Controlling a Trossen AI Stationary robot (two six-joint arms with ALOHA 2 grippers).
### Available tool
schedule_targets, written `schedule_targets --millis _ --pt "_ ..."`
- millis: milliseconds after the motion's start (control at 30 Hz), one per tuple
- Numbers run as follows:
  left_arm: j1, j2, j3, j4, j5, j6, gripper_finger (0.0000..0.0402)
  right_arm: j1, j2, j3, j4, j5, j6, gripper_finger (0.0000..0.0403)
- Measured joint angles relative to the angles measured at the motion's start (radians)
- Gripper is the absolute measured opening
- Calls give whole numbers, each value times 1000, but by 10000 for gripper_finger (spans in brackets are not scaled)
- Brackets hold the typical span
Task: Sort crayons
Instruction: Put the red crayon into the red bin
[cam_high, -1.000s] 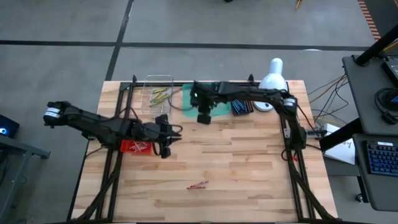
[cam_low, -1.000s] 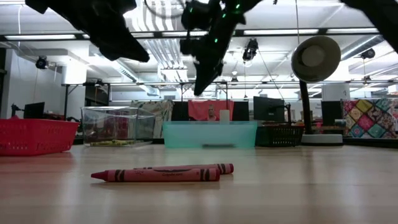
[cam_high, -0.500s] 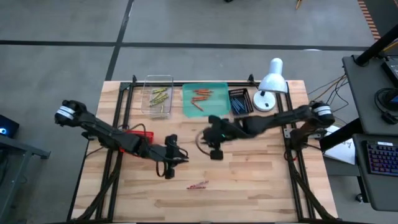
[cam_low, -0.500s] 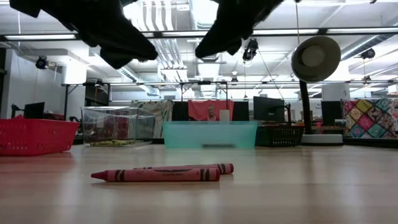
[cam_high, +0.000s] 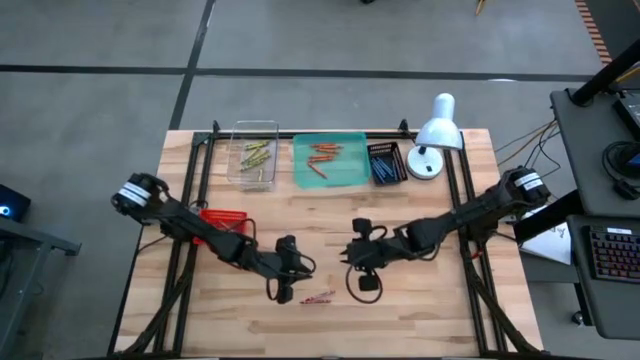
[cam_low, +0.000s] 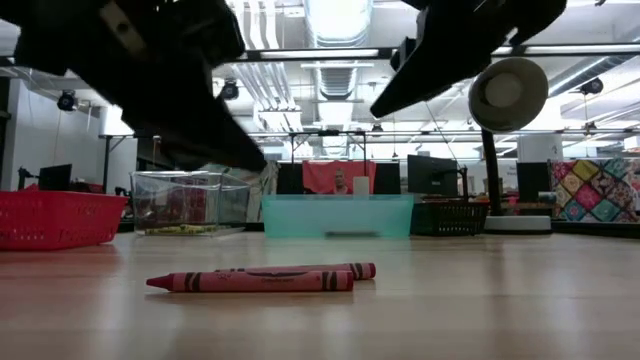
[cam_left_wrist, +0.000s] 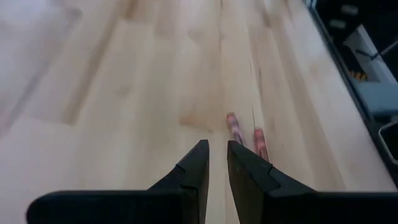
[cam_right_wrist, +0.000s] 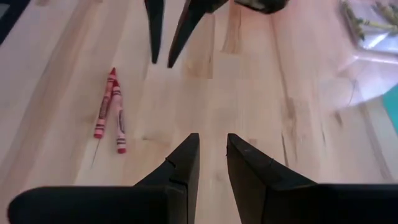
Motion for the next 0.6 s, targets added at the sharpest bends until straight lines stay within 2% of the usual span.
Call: schedule_targets --millis 133,600 --pt "-5 45 0 10 40 -33 48 22 0 -12 1 34 41 66" --pt "-18 147 0 174 28 -2 127 36 0 -41 65 43 46 63"
